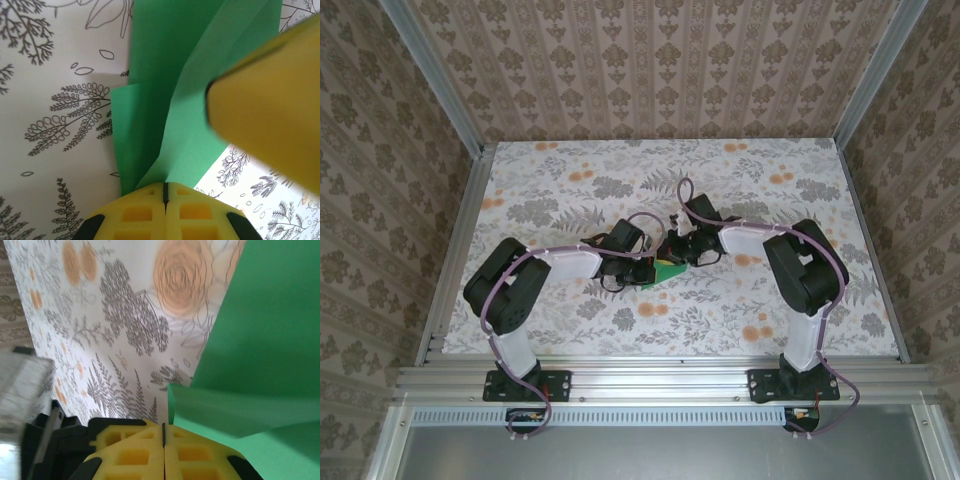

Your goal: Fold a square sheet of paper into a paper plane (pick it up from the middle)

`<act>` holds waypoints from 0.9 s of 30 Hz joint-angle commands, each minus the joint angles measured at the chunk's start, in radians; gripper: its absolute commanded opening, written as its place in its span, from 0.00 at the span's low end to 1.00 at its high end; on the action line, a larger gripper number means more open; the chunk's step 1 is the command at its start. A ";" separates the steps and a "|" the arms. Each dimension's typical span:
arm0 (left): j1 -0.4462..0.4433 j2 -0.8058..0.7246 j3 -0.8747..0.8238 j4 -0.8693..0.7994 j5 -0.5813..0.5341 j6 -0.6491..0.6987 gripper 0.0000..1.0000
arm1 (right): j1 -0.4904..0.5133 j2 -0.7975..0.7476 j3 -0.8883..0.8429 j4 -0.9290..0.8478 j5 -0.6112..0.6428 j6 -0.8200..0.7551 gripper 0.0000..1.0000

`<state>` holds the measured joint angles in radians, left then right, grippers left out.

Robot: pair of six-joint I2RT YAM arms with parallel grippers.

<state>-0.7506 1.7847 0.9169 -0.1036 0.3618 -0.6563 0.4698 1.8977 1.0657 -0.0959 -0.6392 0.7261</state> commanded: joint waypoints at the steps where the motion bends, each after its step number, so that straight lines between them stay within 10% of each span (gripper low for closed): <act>1: -0.006 0.035 -0.023 -0.074 -0.039 -0.017 0.00 | 0.016 0.010 -0.041 0.038 -0.007 0.038 0.07; 27: -0.007 0.031 -0.089 -0.121 -0.037 -0.062 0.00 | -0.123 0.156 0.064 0.063 0.074 0.020 0.09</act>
<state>-0.7513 1.7790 0.8909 -0.0601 0.3603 -0.7074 0.4004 2.0087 1.0958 -0.0528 -0.6701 0.7403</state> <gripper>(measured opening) 0.054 0.087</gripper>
